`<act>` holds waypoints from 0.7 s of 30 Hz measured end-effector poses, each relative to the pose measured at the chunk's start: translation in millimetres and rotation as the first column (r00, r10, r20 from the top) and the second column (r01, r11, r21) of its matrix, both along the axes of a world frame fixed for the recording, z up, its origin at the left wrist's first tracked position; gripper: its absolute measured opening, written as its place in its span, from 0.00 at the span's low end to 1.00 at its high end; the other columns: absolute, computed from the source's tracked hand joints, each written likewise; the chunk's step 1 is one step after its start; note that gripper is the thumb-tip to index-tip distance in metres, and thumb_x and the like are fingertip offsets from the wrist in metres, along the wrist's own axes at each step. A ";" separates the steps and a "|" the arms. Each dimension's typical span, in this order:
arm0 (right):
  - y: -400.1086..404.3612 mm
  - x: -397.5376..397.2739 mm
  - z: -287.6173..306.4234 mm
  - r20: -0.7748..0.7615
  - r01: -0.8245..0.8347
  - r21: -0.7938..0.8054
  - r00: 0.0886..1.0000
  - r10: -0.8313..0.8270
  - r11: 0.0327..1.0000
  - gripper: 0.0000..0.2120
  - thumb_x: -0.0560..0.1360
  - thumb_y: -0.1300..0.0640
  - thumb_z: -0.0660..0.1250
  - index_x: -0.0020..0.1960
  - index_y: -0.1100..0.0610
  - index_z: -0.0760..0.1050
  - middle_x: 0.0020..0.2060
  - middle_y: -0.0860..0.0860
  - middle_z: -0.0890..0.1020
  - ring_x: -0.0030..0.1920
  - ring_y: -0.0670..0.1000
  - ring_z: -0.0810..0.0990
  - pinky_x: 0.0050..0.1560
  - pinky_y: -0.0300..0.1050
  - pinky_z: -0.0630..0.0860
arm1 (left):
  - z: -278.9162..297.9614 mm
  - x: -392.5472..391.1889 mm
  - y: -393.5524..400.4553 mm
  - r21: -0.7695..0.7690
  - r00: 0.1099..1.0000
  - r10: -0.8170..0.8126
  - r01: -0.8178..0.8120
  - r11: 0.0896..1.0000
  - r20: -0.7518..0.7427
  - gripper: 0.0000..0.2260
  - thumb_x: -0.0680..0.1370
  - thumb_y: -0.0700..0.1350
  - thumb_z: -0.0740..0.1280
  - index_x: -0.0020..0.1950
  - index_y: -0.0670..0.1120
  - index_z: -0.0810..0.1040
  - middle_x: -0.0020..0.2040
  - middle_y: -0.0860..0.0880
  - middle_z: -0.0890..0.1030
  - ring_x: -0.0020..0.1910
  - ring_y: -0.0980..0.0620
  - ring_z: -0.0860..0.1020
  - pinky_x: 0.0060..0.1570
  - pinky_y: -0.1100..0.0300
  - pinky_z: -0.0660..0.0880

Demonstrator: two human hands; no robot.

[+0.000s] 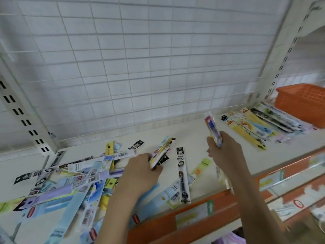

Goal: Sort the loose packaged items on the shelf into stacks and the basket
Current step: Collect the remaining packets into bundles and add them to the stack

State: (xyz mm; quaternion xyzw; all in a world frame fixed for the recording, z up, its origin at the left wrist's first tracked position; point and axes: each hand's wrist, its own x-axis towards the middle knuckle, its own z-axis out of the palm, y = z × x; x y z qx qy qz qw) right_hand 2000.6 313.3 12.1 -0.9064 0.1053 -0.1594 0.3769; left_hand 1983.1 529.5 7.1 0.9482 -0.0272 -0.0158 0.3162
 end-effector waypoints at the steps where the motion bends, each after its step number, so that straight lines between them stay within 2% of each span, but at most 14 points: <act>1: -1.8 1.1 0.4 0.020 -0.012 0.010 1.000 0.012 1.000 0.10 0.78 0.51 0.60 0.45 0.58 0.71 0.37 0.56 0.82 0.37 0.56 0.82 0.41 0.54 0.79 | 0.2 0.3 -6.2 -0.007 1.000 0.000 0.000 1.000 -0.007 0.11 0.75 0.52 0.65 0.36 0.51 0.69 0.30 0.53 0.72 0.30 0.53 0.72 0.28 0.62 0.65; 4: -7.0 3.6 3.4 0.073 -0.058 0.016 0.996 0.057 0.998 0.10 0.77 0.51 0.62 0.45 0.57 0.70 0.35 0.54 0.81 0.36 0.55 0.82 0.39 0.53 0.78 | -3.1 2.0 -26.1 -0.008 0.999 0.038 -0.038 0.999 -0.019 0.15 0.73 0.58 0.66 0.34 0.51 0.66 0.31 0.52 0.72 0.31 0.54 0.72 0.29 0.61 0.65; 7: -16.1 7.8 6.0 0.067 -0.094 -0.019 0.993 0.095 0.995 0.14 0.75 0.50 0.66 0.37 0.52 0.63 0.29 0.50 0.71 0.30 0.51 0.74 0.30 0.46 0.67 | -10.2 4.6 -51.9 0.043 0.996 0.084 -0.083 0.996 -0.030 0.17 0.71 0.62 0.67 0.36 0.50 0.67 0.34 0.52 0.73 0.35 0.52 0.74 0.31 0.60 0.67; 10: -30.4 14.9 4.0 -0.010 -0.170 -0.095 0.985 0.170 0.981 0.17 0.74 0.50 0.67 0.35 0.51 0.60 0.28 0.49 0.68 0.29 0.50 0.68 0.30 0.45 0.63 | -16.0 11.1 -75.0 0.088 0.984 0.158 -0.150 0.985 -0.087 0.13 0.71 0.56 0.68 0.43 0.47 0.72 0.42 0.48 0.79 0.45 0.46 0.79 0.39 0.58 0.72; 13: -45.9 22.4 1.7 -0.086 -0.256 -0.132 0.965 0.246 0.958 0.17 0.73 0.51 0.67 0.34 0.51 0.60 0.27 0.49 0.67 0.27 0.49 0.67 0.30 0.44 0.62 | -15.1 17.5 -87.1 0.120 0.974 0.193 -0.179 0.977 -0.116 0.09 0.74 0.50 0.65 0.43 0.46 0.70 0.48 0.45 0.79 0.49 0.44 0.78 0.44 0.57 0.72; 15: -52.1 26.4 0.9 -0.119 -0.332 -0.134 0.941 0.318 0.934 0.16 0.73 0.50 0.67 0.34 0.52 0.62 0.27 0.49 0.67 0.27 0.49 0.67 0.31 0.43 0.63 | -9.9 18.1 -87.8 0.093 0.970 0.221 -0.212 0.973 -0.101 0.08 0.74 0.48 0.65 0.42 0.45 0.69 0.43 0.47 0.76 0.45 0.45 0.76 0.41 0.58 0.71; 18: -54.8 29.8 -0.5 -0.169 -0.448 -0.126 0.889 0.426 0.885 0.12 0.74 0.48 0.66 0.38 0.53 0.69 0.29 0.49 0.72 0.31 0.50 0.72 0.34 0.44 0.66 | 3.7 12.7 -81.3 0.000 0.954 0.297 -0.297 0.955 -0.033 0.08 0.74 0.46 0.63 0.37 0.47 0.68 0.33 0.51 0.72 0.34 0.51 0.72 0.30 0.60 0.65; 21: -53.7 29.0 -2.8 -0.208 -0.539 -0.125 0.836 0.509 0.833 0.13 0.73 0.47 0.65 0.35 0.52 0.68 0.29 0.48 0.73 0.34 0.50 0.74 0.36 0.44 0.68 | 19.3 2.0 -72.5 -0.107 0.929 0.370 -0.367 0.924 0.013 0.11 0.77 0.45 0.62 0.36 0.49 0.64 0.31 0.50 0.69 0.30 0.52 0.68 0.28 0.59 0.61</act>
